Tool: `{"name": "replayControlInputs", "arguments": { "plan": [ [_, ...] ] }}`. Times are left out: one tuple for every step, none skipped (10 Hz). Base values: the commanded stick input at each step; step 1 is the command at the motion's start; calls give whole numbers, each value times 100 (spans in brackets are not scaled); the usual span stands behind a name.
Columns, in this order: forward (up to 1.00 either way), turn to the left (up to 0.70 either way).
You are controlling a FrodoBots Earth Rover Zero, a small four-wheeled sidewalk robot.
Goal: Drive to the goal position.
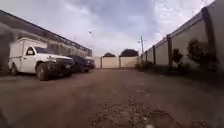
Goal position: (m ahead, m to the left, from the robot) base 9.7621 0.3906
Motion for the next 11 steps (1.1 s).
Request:
{"name": "replayControlInputs", "arguments": {
  "plan": [
    [100, 0],
    [100, 0],
    [100, 0],
    [100, 0],
    [100, 0],
    [100, 0],
    [100, 0],
    [100, 0],
    [100, 0],
    [100, 0],
    [100, 0]
  ]
}}
